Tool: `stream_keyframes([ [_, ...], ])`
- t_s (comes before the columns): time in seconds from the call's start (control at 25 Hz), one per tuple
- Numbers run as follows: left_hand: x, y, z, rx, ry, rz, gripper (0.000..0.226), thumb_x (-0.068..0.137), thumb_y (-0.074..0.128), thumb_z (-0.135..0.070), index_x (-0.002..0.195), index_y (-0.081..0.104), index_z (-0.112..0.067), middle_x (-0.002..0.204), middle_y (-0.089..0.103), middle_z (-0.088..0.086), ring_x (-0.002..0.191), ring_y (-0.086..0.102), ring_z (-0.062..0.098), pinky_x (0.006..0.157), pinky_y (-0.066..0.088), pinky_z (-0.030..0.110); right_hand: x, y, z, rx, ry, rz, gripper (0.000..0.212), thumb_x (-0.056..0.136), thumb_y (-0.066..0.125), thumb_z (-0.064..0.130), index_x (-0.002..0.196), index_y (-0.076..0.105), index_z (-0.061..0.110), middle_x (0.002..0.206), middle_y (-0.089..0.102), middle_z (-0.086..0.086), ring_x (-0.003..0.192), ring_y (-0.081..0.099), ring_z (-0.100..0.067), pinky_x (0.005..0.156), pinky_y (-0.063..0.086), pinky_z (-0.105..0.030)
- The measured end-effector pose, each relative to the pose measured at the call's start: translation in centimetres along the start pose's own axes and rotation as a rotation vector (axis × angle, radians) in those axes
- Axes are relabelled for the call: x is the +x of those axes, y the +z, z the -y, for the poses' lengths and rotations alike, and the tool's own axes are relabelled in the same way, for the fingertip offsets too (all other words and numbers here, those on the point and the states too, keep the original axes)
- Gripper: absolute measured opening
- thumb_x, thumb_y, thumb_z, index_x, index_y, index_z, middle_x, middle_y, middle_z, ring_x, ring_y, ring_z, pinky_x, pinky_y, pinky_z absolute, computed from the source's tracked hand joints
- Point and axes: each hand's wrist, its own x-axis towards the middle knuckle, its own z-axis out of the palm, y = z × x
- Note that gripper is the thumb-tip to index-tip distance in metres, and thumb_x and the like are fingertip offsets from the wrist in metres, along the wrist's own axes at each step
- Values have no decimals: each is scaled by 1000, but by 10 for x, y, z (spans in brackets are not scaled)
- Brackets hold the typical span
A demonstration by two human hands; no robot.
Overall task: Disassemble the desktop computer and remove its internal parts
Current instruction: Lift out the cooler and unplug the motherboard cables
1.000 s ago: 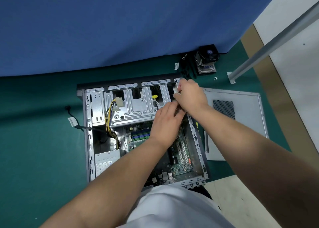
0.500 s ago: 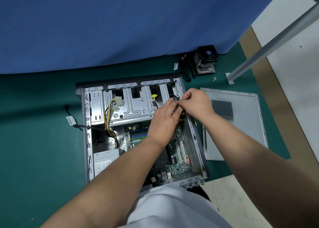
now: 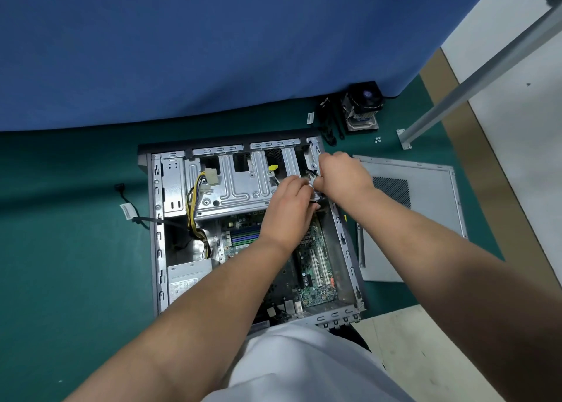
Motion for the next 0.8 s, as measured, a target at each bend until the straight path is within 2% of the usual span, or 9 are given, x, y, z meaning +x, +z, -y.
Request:
stream_keyframes([
  [0.12, -1, 1, 1, -18, 5, -37, 22, 94, 72, -16, 110, 71, -1, 125, 65, 13, 125, 54, 30, 113, 41, 39, -4, 3, 1, 0, 7, 27, 30, 94, 60, 22, 119, 57, 6, 117, 55, -18, 103, 61, -41, 74, 45, -38],
  [0.2, -2, 2, 1, -31, -2, -46, 21, 93, 73, -16, 106, 73, 0, 124, 65, 14, 123, 55, 31, 112, 42, 38, -5, 4, -4, 136, 58, 93, 26, 91, 62, 23, 113, 58, 10, 117, 55, -14, 105, 59, -35, 79, 47, -36],
  [0.28, -1, 2, 0, -38, -15, -47, 19, 93, 74, -18, 102, 73, -1, 123, 66, 13, 123, 55, 30, 111, 41, 37, -8, 6, -10, 253, 101, 124, 14, 88, 62, 20, 101, 58, 15, 112, 59, -10, 100, 59, -29, 76, 45, -32],
  [0.4, -1, 3, -1, -49, -33, -40, 20, 93, 74, -23, 98, 73, -4, 122, 66, 11, 123, 54, 28, 111, 40, 36, -14, 12, -12, 324, 149, 26, 5, 90, 57, 15, 92, 58, 20, 106, 64, -8, 94, 60, -27, 74, 44, -31],
  [0.48, 0, 2, 0, -51, -36, -47, 19, 92, 75, -23, 97, 73, -4, 120, 66, 10, 121, 54, 27, 111, 39, 34, -19, 16, -9, 282, 118, -41, 8, 89, 59, 15, 96, 58, 17, 105, 63, -9, 92, 60, -31, 72, 44, -33],
  [0.56, 0, 3, 0, -34, -30, -48, 19, 92, 74, -21, 99, 74, -4, 119, 66, 10, 120, 55, 27, 110, 40, 34, -23, 19, -5, 173, 62, -82, 19, 89, 60, 17, 107, 56, 10, 104, 60, -15, 89, 62, -38, 69, 47, -37],
  [0.64, -1, 4, 0, -7, -27, -52, 19, 92, 74, -20, 99, 74, -3, 117, 66, 11, 117, 56, 28, 108, 40, 34, -25, 21, -2, 54, 25, -115, 26, 90, 59, 18, 112, 53, 7, 101, 60, -18, 86, 64, -40, 62, 44, -38],
  [0.8, 1, 6, 0, 34, -37, -62, 17, 89, 76, -21, 94, 74, -5, 108, 66, 9, 108, 57, 28, 102, 37, 31, -26, 25, -1, -21, 13, -157, 26, 92, 56, 17, 114, 52, 5, 98, 62, -18, 83, 66, -41, 58, 38, -37],
])
